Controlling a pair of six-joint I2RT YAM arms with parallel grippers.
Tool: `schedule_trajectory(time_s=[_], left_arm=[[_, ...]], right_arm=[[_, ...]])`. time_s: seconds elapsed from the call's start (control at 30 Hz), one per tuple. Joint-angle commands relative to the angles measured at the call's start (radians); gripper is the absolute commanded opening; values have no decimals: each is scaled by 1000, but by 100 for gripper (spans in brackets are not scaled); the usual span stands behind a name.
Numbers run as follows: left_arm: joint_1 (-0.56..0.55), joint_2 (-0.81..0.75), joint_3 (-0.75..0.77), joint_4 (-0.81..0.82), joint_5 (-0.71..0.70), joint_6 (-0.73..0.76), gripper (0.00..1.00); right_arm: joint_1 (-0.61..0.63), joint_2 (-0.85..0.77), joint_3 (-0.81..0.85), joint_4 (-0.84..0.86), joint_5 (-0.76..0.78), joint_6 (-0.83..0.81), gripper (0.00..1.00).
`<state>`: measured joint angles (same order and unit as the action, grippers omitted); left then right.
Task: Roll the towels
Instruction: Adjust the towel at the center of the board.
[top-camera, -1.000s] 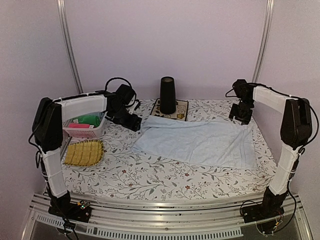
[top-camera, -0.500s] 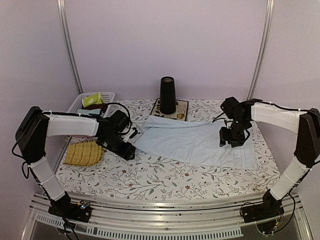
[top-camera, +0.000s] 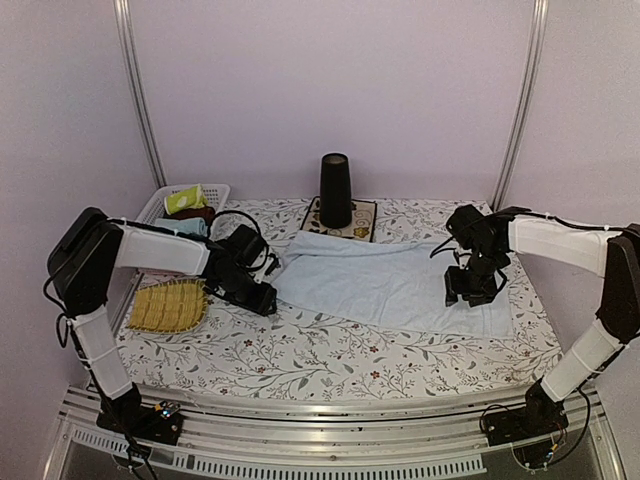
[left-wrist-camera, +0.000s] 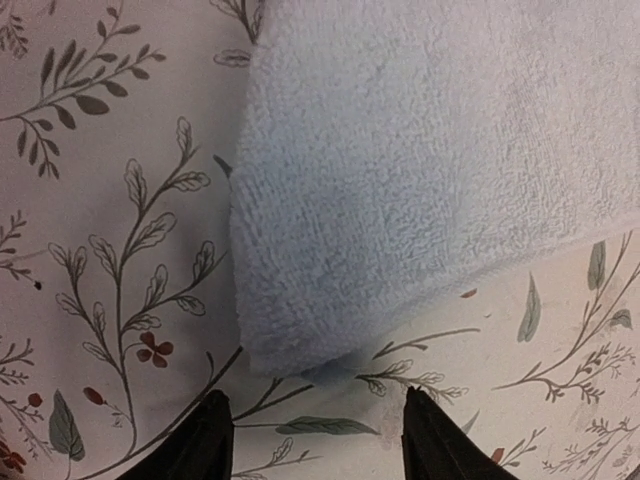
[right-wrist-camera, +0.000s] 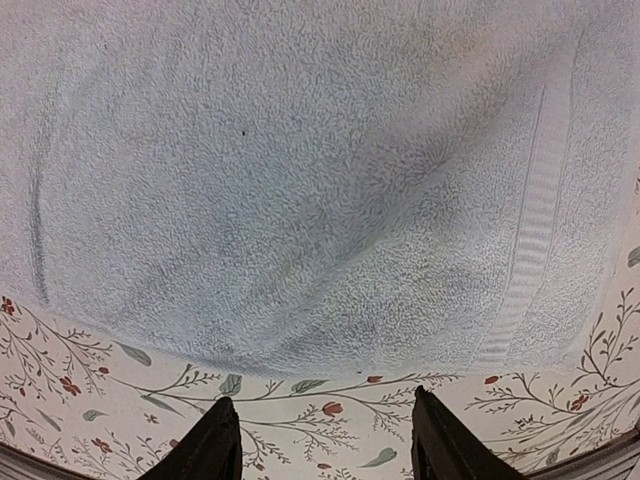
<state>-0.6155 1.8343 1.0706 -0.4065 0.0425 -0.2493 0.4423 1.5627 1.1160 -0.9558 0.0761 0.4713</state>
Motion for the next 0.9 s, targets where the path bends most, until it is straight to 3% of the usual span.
schedule_trajectory(time_s=[0.0,0.17,0.27,0.43,0.5,0.67,0.87], left_arm=[[27,16,-4,74,64,-43,57],[40,38,-8,94,65,-50,47],[43,62,10,86,70,-50,29],[44,81,23,78,68,-53,12],[43,80,26,75,64,-53,0],[43,50,54,38,0,-43,0],[33,-15,192,-48,-269,90,0]], right_arm=[[9,-15,-35,-5,8,4,59],[10,8,-53,-23,29,10,59],[11,19,-55,-21,35,10,60],[11,43,-51,-5,31,7,60],[12,66,-52,0,32,6,60],[12,132,-44,6,48,5,60],[12,184,-19,-11,90,-20,60]])
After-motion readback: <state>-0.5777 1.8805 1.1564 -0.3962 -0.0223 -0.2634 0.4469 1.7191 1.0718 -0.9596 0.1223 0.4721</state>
